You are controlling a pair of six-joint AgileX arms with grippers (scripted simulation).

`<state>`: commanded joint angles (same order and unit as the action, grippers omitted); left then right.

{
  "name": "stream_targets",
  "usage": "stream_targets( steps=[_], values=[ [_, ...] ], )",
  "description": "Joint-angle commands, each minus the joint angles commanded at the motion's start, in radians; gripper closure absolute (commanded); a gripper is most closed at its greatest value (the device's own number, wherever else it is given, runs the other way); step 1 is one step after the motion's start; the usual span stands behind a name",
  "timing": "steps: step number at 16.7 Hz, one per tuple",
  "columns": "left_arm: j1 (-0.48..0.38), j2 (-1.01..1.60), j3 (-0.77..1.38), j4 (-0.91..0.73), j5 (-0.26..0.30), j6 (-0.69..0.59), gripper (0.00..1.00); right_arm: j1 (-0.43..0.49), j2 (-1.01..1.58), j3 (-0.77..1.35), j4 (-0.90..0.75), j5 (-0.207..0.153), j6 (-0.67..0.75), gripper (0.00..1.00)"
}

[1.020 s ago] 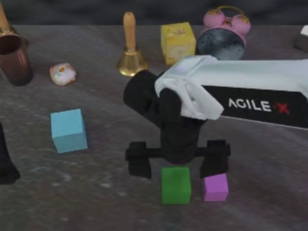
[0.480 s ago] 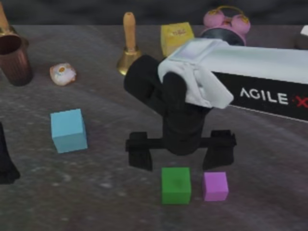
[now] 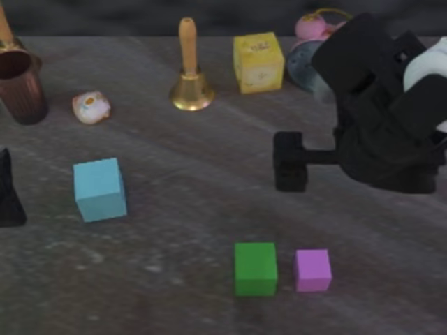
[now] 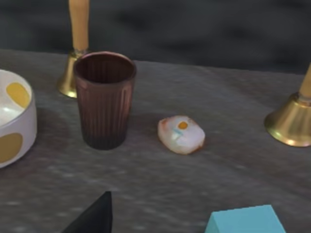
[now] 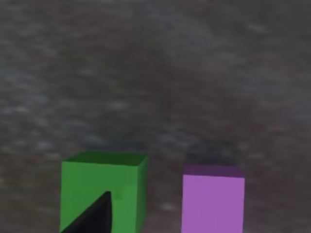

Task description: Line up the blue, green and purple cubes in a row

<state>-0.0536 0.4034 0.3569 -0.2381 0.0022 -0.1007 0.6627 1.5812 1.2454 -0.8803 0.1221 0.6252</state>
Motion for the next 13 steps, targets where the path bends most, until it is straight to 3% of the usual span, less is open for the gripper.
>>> stream_targets(
  steps=[4, 7, 13],
  values=[
    [-0.040, 0.404, 0.278, -0.201, -0.001, -0.079, 0.00, -0.158, -0.424, -0.299, 0.182, 0.043, -0.168, 0.00],
    [-0.072, 0.723, 0.486, -0.358, -0.001, -0.140, 0.00, -0.284, -0.749, -0.544, 0.329, 0.052, -0.293, 0.00],
    [-0.132, 1.251, 0.875, -0.642, 0.000, -0.251, 0.00, -0.499, -1.238, -0.962, 0.610, -0.001, -0.492, 0.00]
  ],
)
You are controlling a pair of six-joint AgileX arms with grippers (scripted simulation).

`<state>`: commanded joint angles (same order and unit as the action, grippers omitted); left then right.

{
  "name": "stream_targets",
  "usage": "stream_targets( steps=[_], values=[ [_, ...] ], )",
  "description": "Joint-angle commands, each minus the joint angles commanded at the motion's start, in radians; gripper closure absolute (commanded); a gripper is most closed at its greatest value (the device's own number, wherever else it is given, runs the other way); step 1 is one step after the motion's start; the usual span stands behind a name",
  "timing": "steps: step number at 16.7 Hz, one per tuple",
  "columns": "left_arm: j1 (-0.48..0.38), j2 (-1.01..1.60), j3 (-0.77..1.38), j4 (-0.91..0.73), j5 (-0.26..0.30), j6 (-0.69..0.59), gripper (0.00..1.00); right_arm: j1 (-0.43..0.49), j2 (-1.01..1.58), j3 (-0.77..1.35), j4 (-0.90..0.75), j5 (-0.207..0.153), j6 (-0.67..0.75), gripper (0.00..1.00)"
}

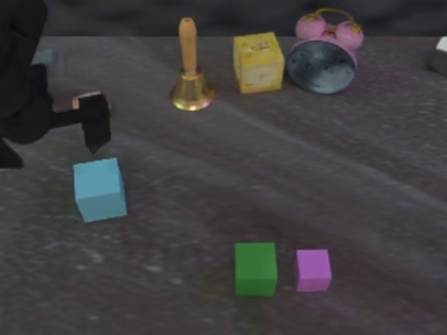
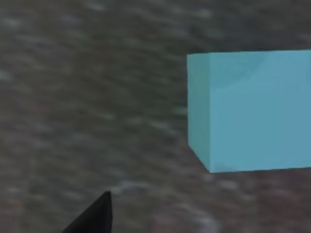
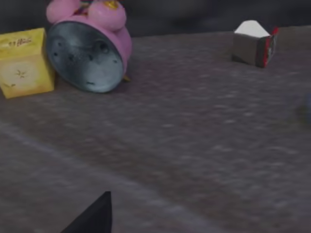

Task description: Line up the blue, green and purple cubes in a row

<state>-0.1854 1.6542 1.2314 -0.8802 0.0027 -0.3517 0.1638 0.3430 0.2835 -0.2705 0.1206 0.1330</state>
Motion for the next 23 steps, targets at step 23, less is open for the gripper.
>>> stream_targets(
  steps=[23],
  values=[
    [-0.044, 0.512, 0.175, 0.076, 0.000, -0.084, 0.00, -0.154, -0.343, -0.283, 0.270, -0.121, -0.133, 0.00]
  ],
)
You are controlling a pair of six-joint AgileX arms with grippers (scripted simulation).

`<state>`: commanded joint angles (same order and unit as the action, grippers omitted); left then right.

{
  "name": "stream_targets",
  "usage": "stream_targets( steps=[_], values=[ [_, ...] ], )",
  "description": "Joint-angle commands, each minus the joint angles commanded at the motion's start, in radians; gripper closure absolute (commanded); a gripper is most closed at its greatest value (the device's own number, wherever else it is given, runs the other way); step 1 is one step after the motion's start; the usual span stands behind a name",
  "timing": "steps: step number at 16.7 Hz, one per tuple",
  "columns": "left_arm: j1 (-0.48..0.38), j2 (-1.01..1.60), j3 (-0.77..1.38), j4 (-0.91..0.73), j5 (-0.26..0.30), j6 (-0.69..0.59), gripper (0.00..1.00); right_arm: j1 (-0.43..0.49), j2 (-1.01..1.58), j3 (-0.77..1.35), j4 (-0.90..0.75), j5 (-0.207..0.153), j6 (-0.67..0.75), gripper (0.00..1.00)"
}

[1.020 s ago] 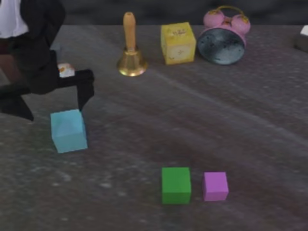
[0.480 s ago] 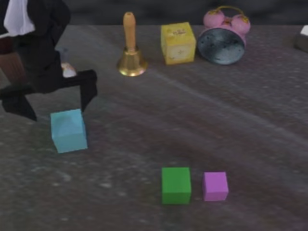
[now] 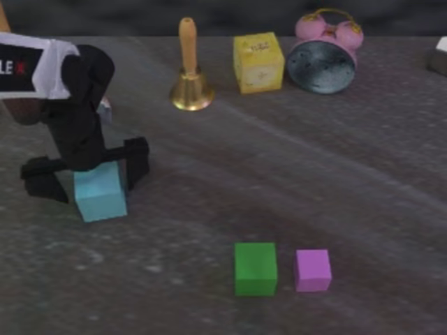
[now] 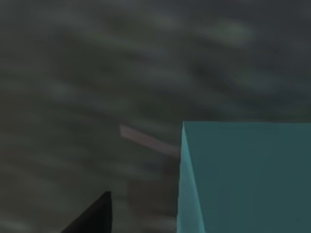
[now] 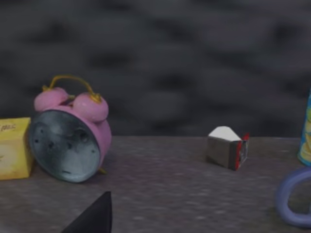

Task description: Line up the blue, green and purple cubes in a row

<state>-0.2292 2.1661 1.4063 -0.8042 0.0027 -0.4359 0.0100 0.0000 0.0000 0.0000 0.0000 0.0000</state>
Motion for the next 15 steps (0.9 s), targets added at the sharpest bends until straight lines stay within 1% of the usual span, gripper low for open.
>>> stream_targets(
  steps=[2, 6, 15],
  values=[
    [0.000, 0.017, -0.020, 0.031, 0.000, 0.000, 0.00, 0.000, 0.000, 0.000, 0.000, 0.000, 0.000, 0.00],
    [0.000, 0.018, -0.021, 0.032, 0.000, 0.000, 0.00, 0.000, 0.000, 0.000, 0.000, 0.000, 0.000, 0.00],
    [0.000, 0.018, -0.021, 0.032, 0.000, 0.000, 0.68, 0.000, 0.000, 0.000, 0.000, 0.000, 0.000, 0.00]
  ],
)
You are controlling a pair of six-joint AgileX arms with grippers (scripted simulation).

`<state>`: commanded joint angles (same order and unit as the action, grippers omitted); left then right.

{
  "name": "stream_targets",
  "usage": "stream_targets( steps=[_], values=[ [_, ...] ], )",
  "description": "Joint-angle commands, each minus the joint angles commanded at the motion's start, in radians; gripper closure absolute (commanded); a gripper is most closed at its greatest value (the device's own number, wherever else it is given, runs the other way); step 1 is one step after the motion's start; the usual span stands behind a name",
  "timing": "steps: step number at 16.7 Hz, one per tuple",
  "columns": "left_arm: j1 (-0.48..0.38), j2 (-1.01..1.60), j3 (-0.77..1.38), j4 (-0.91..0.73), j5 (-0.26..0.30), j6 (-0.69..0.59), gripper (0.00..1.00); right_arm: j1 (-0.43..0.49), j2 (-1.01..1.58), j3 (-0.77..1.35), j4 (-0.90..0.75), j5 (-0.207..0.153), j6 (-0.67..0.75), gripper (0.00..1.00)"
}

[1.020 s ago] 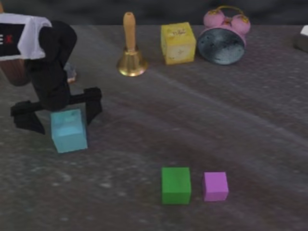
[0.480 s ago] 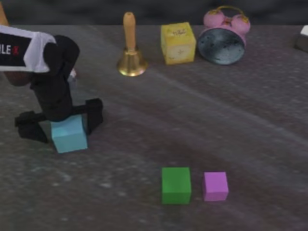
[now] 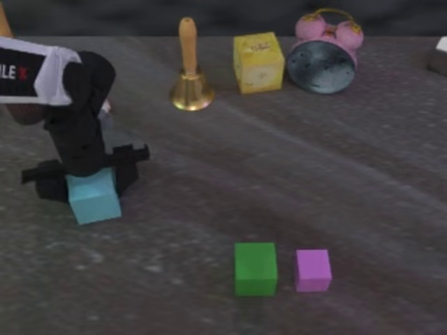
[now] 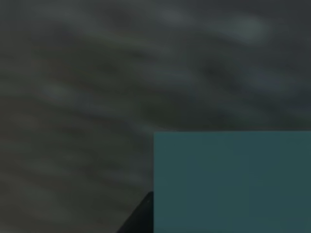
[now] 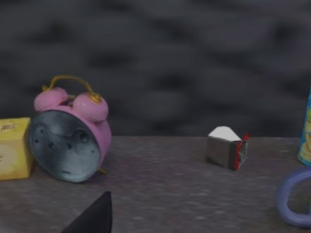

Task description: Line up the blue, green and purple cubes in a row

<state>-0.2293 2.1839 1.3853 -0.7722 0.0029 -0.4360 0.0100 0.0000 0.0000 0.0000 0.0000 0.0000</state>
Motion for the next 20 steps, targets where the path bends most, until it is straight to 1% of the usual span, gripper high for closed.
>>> stream_targets(
  steps=[4, 5, 14, 16, 20],
  values=[
    [0.000, 0.000, 0.000, 0.000, 0.000, 0.000, 0.98, 0.000, 0.000, 0.000, 0.000, 0.000, 0.000, 0.00],
    [0.000, 0.000, 0.000, 0.000, 0.000, 0.000, 1.00, 0.000, 0.000, 0.000, 0.000, 0.000, 0.000, 0.00],
    [0.001, -0.013, 0.005, -0.009, -0.004, 0.004, 1.00, 0.000, 0.000, 0.000, 0.000, 0.000, 0.000, 0.00],
    [0.004, -0.028, 0.030, -0.048, -0.005, 0.003, 1.00, 0.000, 0.000, 0.000, 0.000, 0.000, 0.000, 0.00],
    [0.016, -0.094, 0.106, -0.205, -0.005, 0.000, 1.00, 0.000, 0.000, 0.000, 0.000, 0.000, 0.000, 0.00]
  ],
)
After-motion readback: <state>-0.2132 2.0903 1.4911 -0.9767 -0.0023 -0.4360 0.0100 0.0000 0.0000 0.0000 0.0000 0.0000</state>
